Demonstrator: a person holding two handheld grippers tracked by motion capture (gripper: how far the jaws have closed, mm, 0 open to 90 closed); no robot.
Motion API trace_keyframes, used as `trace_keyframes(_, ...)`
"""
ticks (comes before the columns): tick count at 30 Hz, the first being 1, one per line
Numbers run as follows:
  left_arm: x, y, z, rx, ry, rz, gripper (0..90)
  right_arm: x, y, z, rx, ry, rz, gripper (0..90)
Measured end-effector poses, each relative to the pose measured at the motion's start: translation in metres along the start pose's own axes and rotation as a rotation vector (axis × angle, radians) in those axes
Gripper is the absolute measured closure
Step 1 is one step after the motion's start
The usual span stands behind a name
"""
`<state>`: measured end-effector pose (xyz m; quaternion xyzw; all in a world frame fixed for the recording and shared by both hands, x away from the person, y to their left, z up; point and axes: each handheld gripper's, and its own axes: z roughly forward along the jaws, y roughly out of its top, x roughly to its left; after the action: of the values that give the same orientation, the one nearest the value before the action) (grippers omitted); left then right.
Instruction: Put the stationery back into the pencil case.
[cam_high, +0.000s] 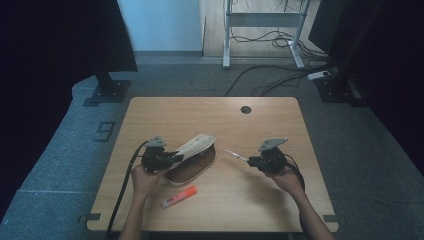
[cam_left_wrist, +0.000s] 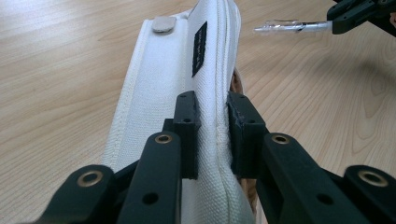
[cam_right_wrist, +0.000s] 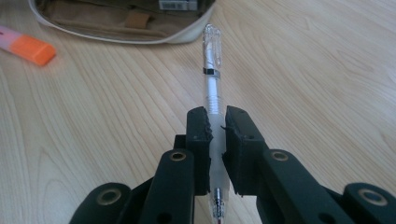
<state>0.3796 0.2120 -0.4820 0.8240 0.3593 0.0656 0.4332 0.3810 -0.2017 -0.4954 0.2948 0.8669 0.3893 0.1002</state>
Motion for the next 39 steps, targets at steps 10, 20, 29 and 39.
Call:
trace_keyframes(10, 0.000, 0.000, 0.000, -0.003, 0.001, -0.001, 75.4, 0.012, 0.018, 0.014, -0.012, 0.039, -0.027, 78.6)
trace_keyframes(20, 0.000, 0.000, -0.001, -0.006, 0.000, -0.004, 75.4, 0.026, 0.036, 0.035, -0.007, 0.079, -0.058, 78.6)
trace_keyframes(29, 0.000, 0.001, -0.002, -0.010, -0.001, -0.009, 75.6, 0.034, 0.047, 0.051, 0.000, 0.098, -0.077, 78.6)
trace_keyframes(39, 0.000, 0.001, -0.003, -0.015, -0.002, -0.013, 75.8, 0.042, 0.057, 0.068, 0.013, 0.117, -0.096, 78.6)
